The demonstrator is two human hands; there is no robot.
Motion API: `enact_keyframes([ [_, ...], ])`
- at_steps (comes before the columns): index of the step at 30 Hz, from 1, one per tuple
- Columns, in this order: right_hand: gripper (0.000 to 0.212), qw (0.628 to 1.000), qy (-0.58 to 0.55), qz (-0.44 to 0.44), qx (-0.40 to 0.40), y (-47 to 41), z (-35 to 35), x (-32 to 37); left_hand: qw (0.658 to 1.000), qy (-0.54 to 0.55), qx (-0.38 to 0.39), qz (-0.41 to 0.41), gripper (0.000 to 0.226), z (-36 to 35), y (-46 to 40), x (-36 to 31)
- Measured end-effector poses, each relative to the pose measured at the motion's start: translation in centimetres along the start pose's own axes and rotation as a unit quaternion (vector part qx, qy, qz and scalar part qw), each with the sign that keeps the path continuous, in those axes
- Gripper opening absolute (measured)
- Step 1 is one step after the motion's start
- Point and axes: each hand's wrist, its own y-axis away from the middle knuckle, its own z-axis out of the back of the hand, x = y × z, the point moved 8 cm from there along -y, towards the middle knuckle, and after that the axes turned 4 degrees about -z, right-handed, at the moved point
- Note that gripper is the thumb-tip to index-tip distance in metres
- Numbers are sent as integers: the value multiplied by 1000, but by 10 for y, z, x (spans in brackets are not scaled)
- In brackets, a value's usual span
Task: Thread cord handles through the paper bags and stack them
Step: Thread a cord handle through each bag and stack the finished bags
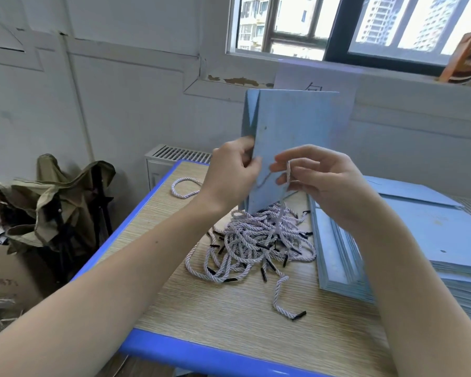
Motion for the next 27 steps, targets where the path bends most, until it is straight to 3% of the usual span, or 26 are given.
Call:
enact_keyframes([
  [3,13,999,0,20,-39,-1,5,3,1000,-12,-7,-1,29,2,-1,-1],
  [8,24,987,34,23,-158,-4,24,3,997,-46,-13,-55,33,2,1,-13],
  [13,41,974,39,-35,-221,-4,34,-5,987,-127,-46,-84,42,6,5,-18],
  [16,52,976,-55,-59,-201,-5,28,-7,974,-197,-64,-89,45,9,6,-22],
  [19,36,975,-105,-102,-165,-4,17,-11,967,-231,-63,-84,47,9,6,-24],
  [24,8,977,-136,-128,-100,-4,8,-14,982,-160,-27,-100,37,-2,10,-32],
  [27,17,982,-123,-129,-63,-4,4,-16,987,-120,-9,-107,28,-6,12,-38],
])
